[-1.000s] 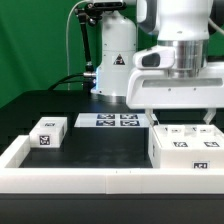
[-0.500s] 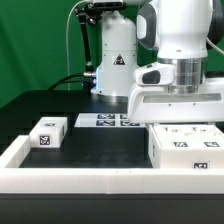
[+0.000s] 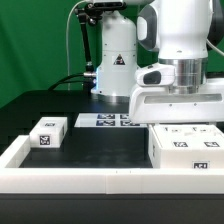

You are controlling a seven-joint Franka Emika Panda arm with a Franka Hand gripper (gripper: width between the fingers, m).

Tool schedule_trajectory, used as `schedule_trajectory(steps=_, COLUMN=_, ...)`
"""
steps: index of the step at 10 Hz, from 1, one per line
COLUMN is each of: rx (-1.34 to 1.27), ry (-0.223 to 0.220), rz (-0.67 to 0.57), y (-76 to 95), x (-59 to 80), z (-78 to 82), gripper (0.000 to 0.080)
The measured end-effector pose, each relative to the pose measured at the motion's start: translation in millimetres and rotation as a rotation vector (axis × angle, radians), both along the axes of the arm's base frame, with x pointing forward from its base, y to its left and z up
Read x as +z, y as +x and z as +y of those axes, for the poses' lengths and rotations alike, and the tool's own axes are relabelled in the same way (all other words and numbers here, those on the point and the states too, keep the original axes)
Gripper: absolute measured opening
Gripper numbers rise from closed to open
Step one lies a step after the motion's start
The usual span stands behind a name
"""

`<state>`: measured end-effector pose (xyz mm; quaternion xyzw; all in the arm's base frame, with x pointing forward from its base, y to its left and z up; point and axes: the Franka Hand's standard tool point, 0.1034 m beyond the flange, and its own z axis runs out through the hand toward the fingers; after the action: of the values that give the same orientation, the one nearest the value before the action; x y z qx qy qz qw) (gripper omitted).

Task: Assemble cabinet

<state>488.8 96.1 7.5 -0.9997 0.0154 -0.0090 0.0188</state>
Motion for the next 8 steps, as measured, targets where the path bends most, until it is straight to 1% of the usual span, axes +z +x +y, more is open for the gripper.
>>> schedule_trajectory(steps=1, rx=-0.006, ry=0.003, rz=-0.002, y=-0.4, x=0.0, z=5.0, gripper=0.0797)
schedule_trajectory(steps=2, rx=-0.008, ry=0.005, rz=-0.002, y=-0.6, x=0.0, z=5.8, gripper=0.0797)
schedule_trajectory(steps=3, rx=0.0, ry=0.003, rz=-0.002, y=-0.2, x=-0.2, z=3.9, gripper=0.0797)
schedule_trajectory(steps=4, rx=0.029, ry=-0.001, rz=-0.006, y=1.3, x=-0.4, z=-1.8, gripper=0.0797)
schedule_trajectory(steps=5, rx=0.044, ry=-0.003, rz=-0.008, y=2.9, x=-0.4, z=-8.7, gripper=0.0709)
schedule_trajectory(steps=6, rx=0.047, ry=-0.004, rz=-0.008, y=3.1, x=-0.3, z=-9.1, gripper=0.0709)
schedule_trajectory(steps=7, rx=0.051, ry=-0.004, rz=-0.008, y=3.1, x=-0.3, z=-9.1, gripper=0.0508)
schedule_trajectory(steps=8, rx=0.052, ry=-0.004, rz=-0.008, y=3.0, x=-0.3, z=-8.7, gripper=0.0352)
